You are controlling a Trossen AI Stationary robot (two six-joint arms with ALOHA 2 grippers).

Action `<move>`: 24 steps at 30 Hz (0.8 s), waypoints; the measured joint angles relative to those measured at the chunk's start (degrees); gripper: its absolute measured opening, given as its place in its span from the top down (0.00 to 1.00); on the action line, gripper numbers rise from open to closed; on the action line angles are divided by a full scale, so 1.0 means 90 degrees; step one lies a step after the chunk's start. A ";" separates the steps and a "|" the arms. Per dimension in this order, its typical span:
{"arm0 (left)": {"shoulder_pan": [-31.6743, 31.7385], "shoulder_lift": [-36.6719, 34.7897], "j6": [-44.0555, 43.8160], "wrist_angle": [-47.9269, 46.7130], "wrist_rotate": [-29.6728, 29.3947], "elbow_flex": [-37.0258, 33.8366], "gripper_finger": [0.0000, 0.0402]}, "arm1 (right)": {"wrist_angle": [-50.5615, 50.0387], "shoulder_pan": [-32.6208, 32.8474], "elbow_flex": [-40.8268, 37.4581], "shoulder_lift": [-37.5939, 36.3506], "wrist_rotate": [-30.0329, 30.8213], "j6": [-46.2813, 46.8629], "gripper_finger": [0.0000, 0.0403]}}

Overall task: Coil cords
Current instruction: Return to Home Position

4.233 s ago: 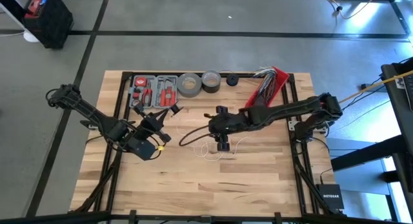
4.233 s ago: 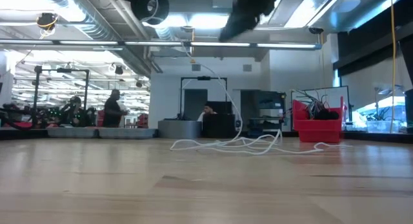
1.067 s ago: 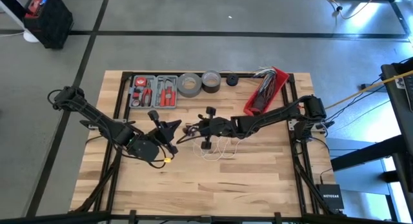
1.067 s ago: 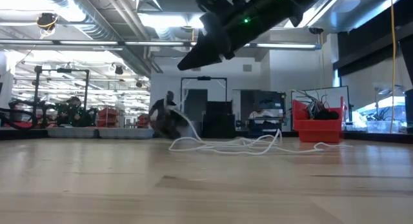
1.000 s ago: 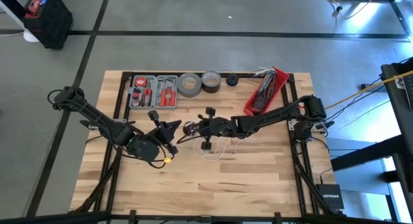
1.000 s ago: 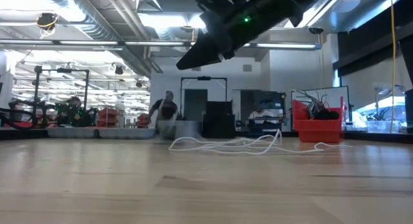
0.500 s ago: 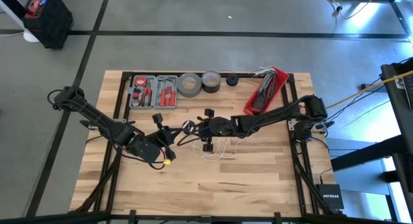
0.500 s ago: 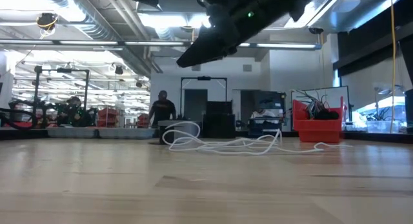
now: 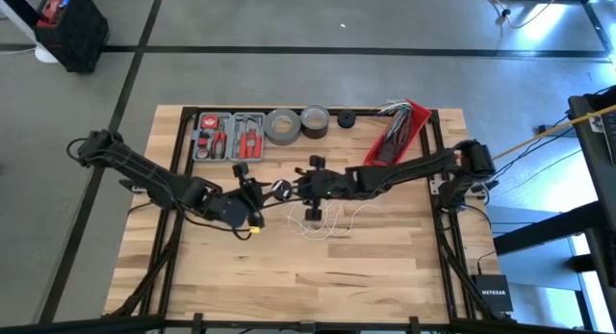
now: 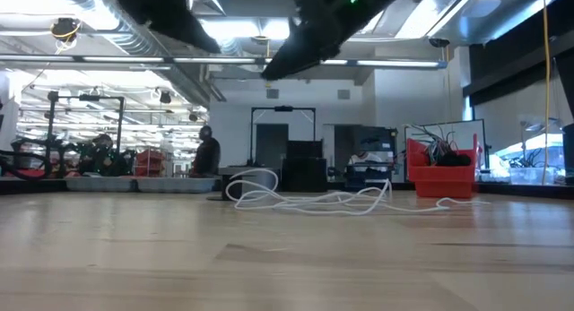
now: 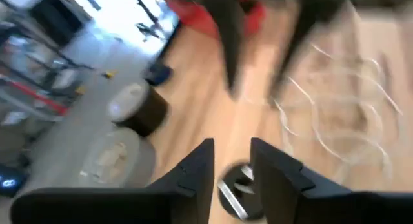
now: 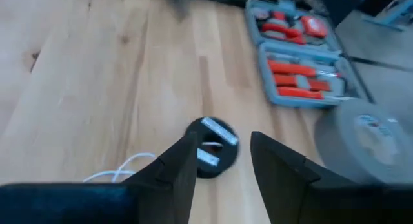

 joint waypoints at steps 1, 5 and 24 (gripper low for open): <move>0.0055 -0.0072 0.0045 0.0018 0.0242 -0.0105 0.76 | -0.0075 -0.0006 -0.0023 -0.0116 0.0026 -0.0010 0.63; 0.0200 -0.0553 0.0341 0.0467 0.0882 -0.0573 0.75 | -0.0065 -0.0255 -0.0626 -0.0791 -0.0069 -0.0127 0.63; 0.0707 -0.3679 0.1311 0.3518 0.2430 -0.3166 0.75 | 0.3886 -0.0665 -0.5517 -0.4811 -0.1405 0.0729 0.63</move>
